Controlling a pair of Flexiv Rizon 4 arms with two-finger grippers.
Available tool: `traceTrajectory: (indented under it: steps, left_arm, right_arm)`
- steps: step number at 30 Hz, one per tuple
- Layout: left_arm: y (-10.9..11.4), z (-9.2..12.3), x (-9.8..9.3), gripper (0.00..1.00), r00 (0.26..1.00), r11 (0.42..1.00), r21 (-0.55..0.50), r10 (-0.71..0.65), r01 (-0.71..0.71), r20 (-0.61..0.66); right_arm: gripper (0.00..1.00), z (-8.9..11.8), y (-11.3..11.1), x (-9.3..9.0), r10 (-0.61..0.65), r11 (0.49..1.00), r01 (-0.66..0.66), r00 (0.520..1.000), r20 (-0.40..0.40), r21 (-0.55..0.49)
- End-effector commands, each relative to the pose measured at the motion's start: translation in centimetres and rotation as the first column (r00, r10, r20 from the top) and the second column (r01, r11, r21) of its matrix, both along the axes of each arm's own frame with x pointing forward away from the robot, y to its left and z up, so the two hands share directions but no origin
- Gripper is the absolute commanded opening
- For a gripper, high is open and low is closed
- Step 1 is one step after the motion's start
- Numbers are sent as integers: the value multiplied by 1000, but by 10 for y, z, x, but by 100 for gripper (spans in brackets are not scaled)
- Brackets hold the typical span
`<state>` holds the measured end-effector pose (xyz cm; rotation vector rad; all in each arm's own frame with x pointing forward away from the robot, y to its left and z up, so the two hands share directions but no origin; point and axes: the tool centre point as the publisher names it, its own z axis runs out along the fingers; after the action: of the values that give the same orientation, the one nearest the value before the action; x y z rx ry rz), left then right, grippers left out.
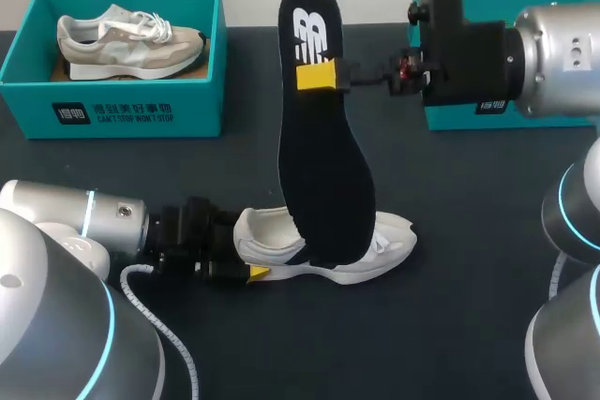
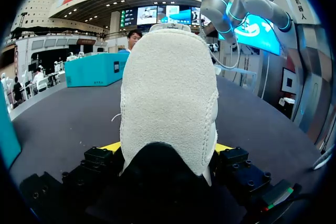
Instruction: Take the shoe out of the shoebox, open the shoe tongue, remove and reinsert the insole, then place the shoe into the shoebox
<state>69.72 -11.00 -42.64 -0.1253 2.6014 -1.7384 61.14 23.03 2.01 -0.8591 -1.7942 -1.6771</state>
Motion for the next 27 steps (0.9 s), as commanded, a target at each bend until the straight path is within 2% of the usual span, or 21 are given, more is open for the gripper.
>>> traceTrajectory:
  steps: [1,9,10,11,12,18,27]
  left_arm:
    - [-1,-6,0,0,1000,1000,2,0,0,0]
    - [0,-4,-1,0,1000,1000,1,-1,1,-2]
    - [1,-2,-3,11,1000,1000,-2,-4,4,-3]
    - [2,0,-3,61,1000,1000,-1,-4,4,-5]
    - [3,2,-4,100,1000,1000,-11,6,-6,-7]
    - [11,11,-4,100,999,1000,-2,1,-1,-36]
    - [28,26,2,100,998,995,96,-1,8,-66]
  right_arm:
    - [0,1,6,0,-6,1000,6,1000,-2,-2]
    - [0,1,6,0,-6,1000,6,1000,-2,-2]
    - [0,1,6,0,-6,1000,6,1000,-2,-2]
    - [0,1,6,0,-6,1000,6,1000,-2,-2]
    - [0,1,6,0,-6,1000,6,1000,-2,-2]
    - [0,1,6,0,-6,1000,6,1000,-2,-2]
    - [0,1,6,0,-6,1000,6,1000,-2,-2]
